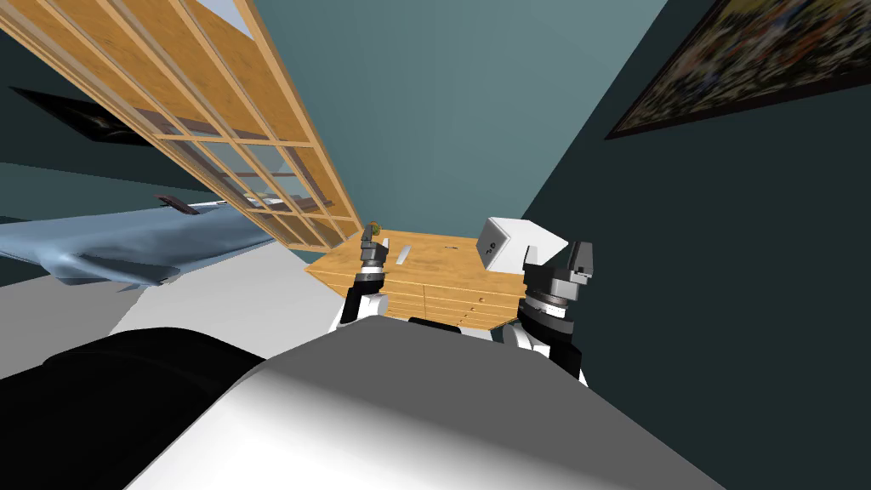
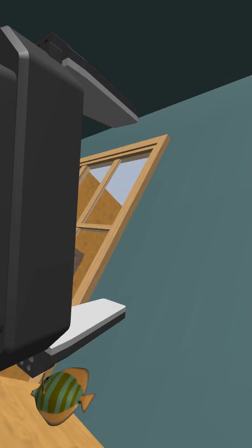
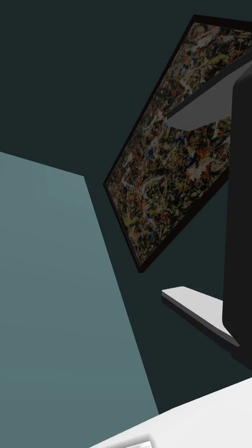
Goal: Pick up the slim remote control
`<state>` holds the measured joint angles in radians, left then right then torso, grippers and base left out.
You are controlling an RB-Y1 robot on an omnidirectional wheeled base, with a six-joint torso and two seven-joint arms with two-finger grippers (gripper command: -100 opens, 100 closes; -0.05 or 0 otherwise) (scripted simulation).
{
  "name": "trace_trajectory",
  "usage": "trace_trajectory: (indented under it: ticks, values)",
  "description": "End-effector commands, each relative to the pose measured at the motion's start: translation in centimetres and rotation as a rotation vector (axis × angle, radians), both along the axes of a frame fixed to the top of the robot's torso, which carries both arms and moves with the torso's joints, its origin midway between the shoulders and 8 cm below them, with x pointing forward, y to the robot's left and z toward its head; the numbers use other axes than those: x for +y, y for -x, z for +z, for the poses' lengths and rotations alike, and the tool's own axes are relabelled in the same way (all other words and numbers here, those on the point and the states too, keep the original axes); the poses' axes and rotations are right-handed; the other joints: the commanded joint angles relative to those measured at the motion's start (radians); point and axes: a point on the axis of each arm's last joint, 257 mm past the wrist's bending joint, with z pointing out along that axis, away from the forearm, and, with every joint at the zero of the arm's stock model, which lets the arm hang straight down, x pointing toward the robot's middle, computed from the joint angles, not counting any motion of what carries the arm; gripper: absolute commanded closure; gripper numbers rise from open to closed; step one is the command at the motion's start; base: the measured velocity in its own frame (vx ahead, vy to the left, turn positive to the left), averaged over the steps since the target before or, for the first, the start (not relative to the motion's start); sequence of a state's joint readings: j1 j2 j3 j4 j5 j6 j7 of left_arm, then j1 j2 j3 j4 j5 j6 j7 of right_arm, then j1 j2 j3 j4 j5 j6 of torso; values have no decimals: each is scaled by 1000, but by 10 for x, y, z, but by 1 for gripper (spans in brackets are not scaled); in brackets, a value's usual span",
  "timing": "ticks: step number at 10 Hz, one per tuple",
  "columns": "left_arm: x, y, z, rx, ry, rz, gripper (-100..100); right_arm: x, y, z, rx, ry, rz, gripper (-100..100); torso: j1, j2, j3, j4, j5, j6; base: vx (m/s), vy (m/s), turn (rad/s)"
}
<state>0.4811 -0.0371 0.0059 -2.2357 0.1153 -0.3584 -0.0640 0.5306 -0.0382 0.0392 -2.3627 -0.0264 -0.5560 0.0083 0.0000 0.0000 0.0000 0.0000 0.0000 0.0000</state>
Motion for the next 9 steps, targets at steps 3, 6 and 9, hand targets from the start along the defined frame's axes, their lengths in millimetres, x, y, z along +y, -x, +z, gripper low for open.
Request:
trace_trajectory:
  ticks: [3, 6, 9]
  values:
    - [0, -25, -13, 60, -15, -71, -100, 0, 0, 0, 0, 0, 0, 0, -3, 6, 3, 1, -1, 0, -96, -56, -29]
    - [8, -54, -32, 136, -5, -127, -100, 0, 0, 0, 0, 0, 0, 0, -4, 6, 3, 1, -1, 0, -80, -69, -54]
    - [20, -79, -49, 215, 17, -157, -100, 0, 0, 0, 0, 0, 0, 0, -4, 4, 2, 1, -1, 0, -55, -61, -53]
